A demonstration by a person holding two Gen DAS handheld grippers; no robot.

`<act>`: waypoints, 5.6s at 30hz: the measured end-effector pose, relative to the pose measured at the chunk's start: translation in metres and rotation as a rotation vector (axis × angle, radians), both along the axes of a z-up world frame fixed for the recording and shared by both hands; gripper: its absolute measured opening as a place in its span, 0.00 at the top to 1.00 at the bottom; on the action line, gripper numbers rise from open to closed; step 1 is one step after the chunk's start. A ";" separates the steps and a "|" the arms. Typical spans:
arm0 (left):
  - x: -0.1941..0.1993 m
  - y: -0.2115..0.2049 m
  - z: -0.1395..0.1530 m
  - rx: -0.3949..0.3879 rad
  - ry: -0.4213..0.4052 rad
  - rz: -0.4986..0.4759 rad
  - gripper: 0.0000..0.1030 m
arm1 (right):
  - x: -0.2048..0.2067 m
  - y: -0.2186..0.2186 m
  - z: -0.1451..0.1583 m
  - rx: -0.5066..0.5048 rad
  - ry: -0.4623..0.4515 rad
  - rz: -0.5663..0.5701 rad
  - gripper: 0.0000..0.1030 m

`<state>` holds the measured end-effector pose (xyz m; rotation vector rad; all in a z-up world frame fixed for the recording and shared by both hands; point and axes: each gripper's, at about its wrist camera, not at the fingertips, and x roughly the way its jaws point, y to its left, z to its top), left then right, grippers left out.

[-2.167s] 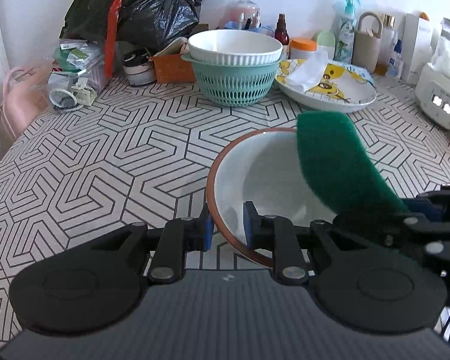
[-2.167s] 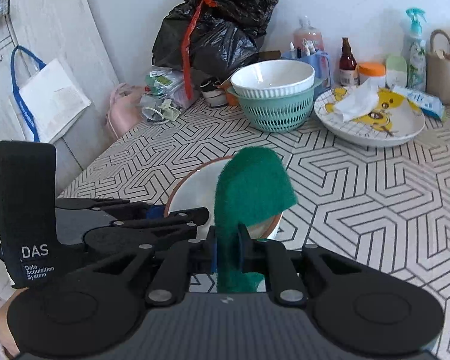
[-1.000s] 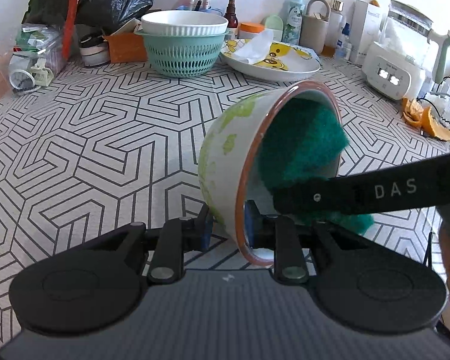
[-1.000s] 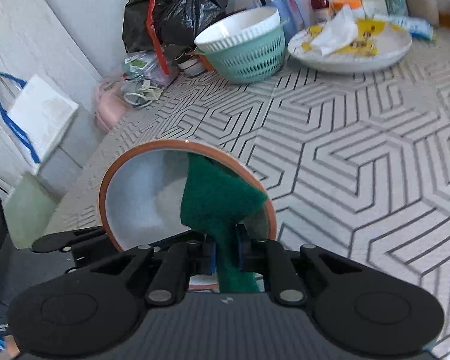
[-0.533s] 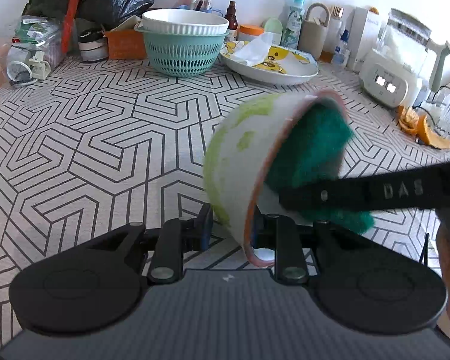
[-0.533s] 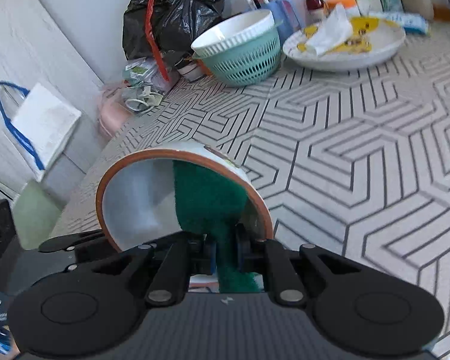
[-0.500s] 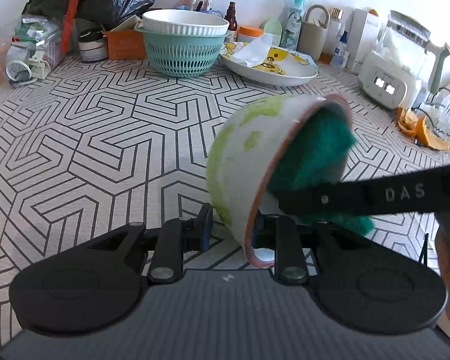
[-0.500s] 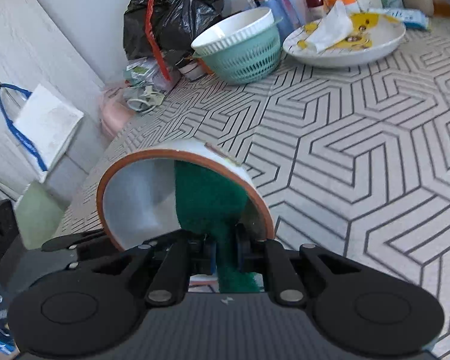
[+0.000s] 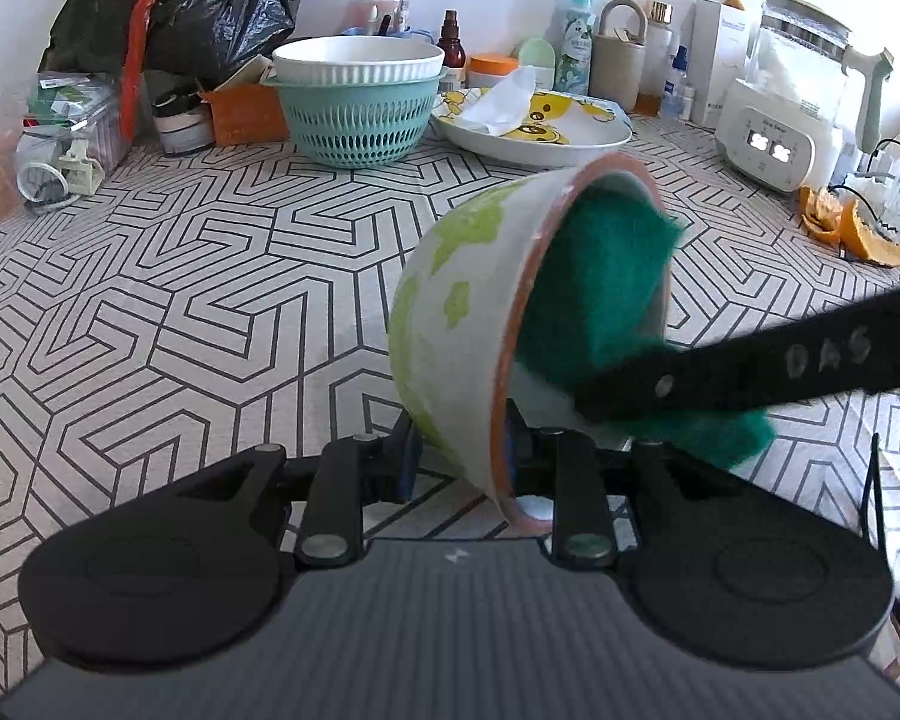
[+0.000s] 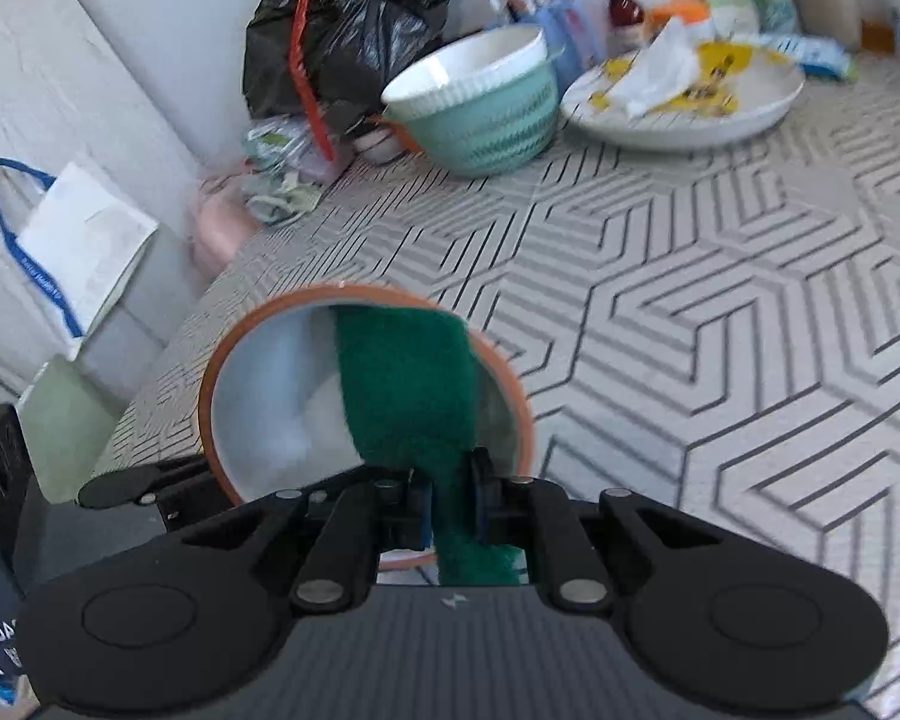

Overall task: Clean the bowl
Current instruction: 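Scrub inside the bowl with the pad in the right tool while the left tool holds the bowl tilted, then scrub the outer wall of the bowl with the pad while the left tool holds it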

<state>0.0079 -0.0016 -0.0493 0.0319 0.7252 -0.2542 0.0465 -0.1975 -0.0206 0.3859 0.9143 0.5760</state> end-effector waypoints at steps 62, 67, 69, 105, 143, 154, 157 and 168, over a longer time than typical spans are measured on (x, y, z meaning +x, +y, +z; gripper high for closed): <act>-0.007 -0.019 -0.006 0.232 -0.125 -0.124 0.67 | 0.014 -0.004 0.012 -0.151 -0.118 -0.005 0.78; -0.007 -0.021 -0.005 0.243 -0.122 -0.126 0.66 | 0.010 0.012 0.030 -0.229 -0.190 0.022 0.78; -0.006 -0.021 -0.005 0.243 -0.120 -0.125 0.66 | 0.008 0.017 0.034 -0.253 -0.211 0.027 0.78; -0.013 -0.019 -0.003 0.276 -0.139 -0.125 0.66 | 0.009 0.074 0.086 -0.224 -0.218 0.322 0.87; -0.011 -0.019 -0.003 0.257 -0.124 -0.123 0.65 | -0.005 0.091 0.078 -0.382 -0.316 0.312 0.87; -0.015 -0.025 -0.003 0.285 -0.138 -0.119 0.65 | -0.007 0.091 0.080 -0.418 -0.325 0.266 0.86; -0.016 -0.027 -0.002 0.293 -0.138 -0.118 0.65 | -0.009 0.094 0.080 -0.437 -0.328 0.260 0.86; -0.032 -0.061 0.007 0.298 -0.139 -0.112 0.65 | 0.001 0.078 0.077 -0.411 -0.311 0.192 0.86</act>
